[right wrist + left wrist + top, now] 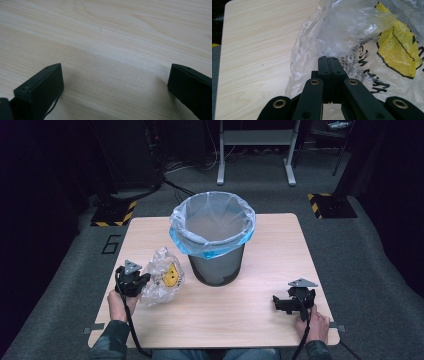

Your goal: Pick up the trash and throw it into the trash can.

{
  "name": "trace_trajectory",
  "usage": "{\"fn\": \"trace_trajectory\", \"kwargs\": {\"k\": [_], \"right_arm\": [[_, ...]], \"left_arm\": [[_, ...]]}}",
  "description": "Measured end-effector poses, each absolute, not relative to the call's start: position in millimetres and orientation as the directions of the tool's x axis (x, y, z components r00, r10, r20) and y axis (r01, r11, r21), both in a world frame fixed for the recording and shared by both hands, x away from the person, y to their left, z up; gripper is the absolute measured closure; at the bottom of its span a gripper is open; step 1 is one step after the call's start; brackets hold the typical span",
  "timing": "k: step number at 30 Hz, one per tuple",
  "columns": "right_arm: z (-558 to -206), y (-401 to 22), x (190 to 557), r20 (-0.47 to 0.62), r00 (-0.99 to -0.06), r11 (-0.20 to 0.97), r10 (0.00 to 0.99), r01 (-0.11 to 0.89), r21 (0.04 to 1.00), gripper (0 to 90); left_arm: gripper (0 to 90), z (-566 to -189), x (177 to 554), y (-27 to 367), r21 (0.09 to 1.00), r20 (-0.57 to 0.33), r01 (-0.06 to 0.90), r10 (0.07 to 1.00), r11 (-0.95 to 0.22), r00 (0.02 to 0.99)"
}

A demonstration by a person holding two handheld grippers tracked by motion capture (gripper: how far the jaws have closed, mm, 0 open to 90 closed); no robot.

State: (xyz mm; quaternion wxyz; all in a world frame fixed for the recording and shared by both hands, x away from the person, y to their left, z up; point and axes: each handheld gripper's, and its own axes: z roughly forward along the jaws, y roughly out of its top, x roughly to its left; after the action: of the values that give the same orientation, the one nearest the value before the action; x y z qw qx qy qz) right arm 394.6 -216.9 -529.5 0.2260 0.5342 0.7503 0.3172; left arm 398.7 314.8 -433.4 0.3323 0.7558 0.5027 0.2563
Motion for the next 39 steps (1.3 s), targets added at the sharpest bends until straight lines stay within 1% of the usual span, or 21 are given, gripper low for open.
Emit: {"fn": "trace_trajectory", "kwargs": {"k": [13, 28, 39], "right_arm": [[-529.5, -216.9, 394.7, 0.0, -0.327, 0.228, 0.945, 0.658, 0.718, 0.0], [-529.5, -217.0, 394.7, 0.0, -0.327, 0.228, 0.945, 0.658, 0.718, 0.0], [-529.5, -216.9, 394.6, 0.001, -0.327, 0.227, 0.945, 0.659, 0.717, 0.0]], "left_arm": [[89.0, -415.0, 398.0, 317.0, 0.77, 0.077, 0.568, 0.927, -0.29, 0.368], [89.0, -380.5, 398.6, 322.4, 0.786, 0.106, 0.537, 0.923, -0.305, 0.37], [89.0, -364.2, 401.0, 320.0, 0.792, 0.125, 0.52, 0.919, -0.319, 0.373]]}}
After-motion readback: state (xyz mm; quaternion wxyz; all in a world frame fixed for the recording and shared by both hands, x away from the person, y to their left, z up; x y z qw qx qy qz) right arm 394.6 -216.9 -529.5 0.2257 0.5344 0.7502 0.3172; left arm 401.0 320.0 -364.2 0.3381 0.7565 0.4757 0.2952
